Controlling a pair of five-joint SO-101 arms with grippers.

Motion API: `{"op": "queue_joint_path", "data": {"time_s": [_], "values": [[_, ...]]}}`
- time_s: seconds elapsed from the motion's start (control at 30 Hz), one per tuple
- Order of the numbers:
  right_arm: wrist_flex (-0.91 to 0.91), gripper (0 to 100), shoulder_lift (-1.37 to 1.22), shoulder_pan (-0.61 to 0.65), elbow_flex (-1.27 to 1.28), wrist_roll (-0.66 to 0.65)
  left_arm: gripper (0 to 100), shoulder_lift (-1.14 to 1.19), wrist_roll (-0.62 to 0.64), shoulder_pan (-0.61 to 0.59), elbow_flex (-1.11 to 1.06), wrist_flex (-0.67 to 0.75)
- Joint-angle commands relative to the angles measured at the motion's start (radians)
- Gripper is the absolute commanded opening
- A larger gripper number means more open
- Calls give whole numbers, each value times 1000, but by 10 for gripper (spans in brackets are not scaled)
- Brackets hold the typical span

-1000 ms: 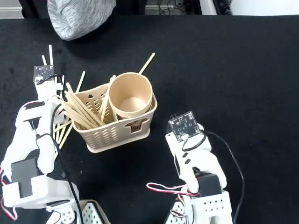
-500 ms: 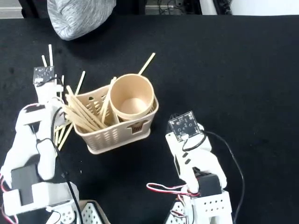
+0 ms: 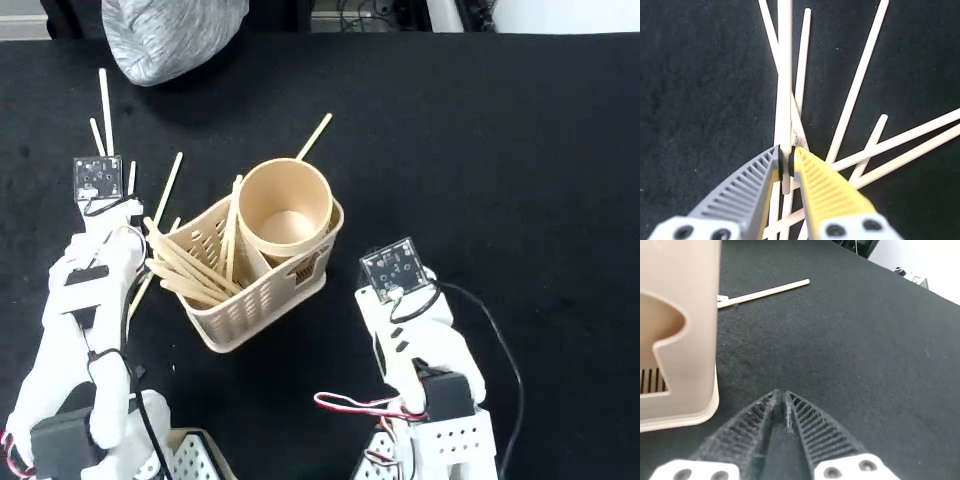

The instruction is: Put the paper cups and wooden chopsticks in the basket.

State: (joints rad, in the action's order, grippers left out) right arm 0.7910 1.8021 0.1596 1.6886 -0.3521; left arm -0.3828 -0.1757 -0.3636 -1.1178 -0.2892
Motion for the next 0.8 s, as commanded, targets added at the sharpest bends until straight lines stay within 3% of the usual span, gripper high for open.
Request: {"op": "queue_joint_path", "data": {"time_s": [0.0,0.77], "values": [[2,12,91,-3,-42,3,29,-38,6,13,-1,17],[52,12,91,-20,-77,58,29,-49,12,-1,-13,18]]}}
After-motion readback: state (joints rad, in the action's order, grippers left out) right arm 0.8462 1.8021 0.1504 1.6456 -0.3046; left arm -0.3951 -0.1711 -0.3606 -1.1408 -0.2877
